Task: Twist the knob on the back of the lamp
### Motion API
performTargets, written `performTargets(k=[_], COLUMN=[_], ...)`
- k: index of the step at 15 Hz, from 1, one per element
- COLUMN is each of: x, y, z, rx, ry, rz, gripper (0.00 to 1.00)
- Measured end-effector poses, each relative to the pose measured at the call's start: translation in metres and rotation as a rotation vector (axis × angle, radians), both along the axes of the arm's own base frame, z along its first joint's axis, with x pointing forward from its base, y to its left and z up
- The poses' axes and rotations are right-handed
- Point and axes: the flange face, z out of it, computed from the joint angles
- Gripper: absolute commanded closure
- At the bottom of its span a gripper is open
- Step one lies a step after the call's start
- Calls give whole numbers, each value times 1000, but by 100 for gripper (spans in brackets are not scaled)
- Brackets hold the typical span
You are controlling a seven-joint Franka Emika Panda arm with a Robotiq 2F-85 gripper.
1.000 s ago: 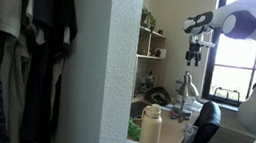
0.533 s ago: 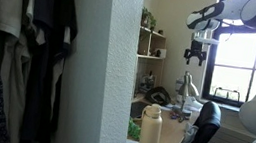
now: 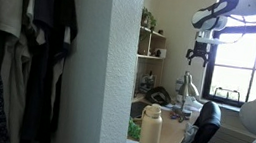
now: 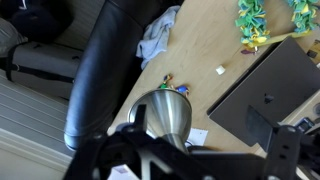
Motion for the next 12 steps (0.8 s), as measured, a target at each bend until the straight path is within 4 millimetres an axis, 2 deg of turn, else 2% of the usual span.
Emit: performTargets(k=[12], x=[-3], y=[1], z=[-2], rx=[0], ry=[-5], rz=[-2], gripper=[0])
